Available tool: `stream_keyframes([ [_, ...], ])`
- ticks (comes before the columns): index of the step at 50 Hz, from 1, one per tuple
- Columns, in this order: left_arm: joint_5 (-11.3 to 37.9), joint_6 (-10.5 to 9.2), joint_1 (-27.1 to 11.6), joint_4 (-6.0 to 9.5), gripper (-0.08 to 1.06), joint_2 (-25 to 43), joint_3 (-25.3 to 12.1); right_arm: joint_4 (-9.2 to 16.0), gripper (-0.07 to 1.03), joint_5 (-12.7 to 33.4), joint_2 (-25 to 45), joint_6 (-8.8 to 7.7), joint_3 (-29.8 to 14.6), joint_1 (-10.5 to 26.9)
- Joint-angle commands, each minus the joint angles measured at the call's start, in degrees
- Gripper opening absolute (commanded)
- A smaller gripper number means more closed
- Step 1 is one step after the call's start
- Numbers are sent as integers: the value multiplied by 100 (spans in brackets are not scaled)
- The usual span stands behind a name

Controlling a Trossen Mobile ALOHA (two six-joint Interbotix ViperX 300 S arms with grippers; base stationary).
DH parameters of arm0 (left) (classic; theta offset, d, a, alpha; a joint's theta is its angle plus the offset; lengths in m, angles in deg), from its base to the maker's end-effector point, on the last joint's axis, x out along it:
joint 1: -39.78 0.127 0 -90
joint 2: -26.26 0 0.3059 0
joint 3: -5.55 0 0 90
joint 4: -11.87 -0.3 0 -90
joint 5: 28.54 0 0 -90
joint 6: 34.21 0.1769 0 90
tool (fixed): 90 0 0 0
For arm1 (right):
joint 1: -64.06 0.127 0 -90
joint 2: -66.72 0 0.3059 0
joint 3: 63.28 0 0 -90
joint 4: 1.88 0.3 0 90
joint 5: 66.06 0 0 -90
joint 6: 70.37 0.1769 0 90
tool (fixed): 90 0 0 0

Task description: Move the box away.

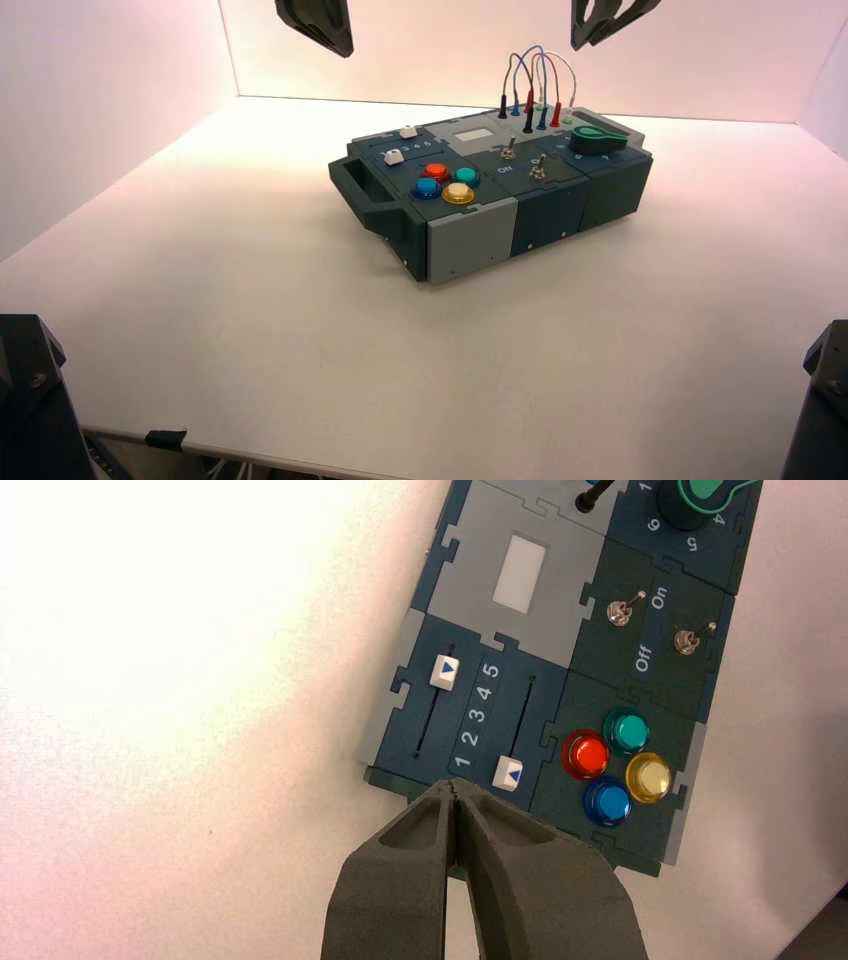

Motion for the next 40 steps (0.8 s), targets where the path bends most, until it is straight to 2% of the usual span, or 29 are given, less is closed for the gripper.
stream_keyframes([
  [1, -18, 0, 9, 9, -3, -211, -70, -18, 33, -53, -79, 9, -88, -35],
  [19, -18, 0, 9, 0, -3, -211, -53, -18, 33, -44, -123, 9, -70, -44],
  [26, 70, -44, -26, 44, -3, -211, -26, -35, 33, -18, -185, 26, -70, -79],
  [32, 316, -352, -193, 62, -3, -246, 35, -35, 32, 9, -237, 53, -44, -176],
  [33, 343, -483, -237, 44, -3, -246, 53, -35, 31, 9, -246, 70, -44, -211],
  [36, 387, -703, -299, 18, -3, -246, 97, -35, 31, 53, -246, 123, -70, -281],
  [38, 396, -747, -308, 18, -3, -255, 105, -35, 30, 79, -255, 149, -88, -316],
  [39, 457, -1055, -343, 9, -3, -264, 132, -35, 29, 149, -255, 229, -158, -422],
  [40, 475, -1160, -352, 9, -3, -272, 141, -35, 29, 176, -255, 255, -176, -475],
])
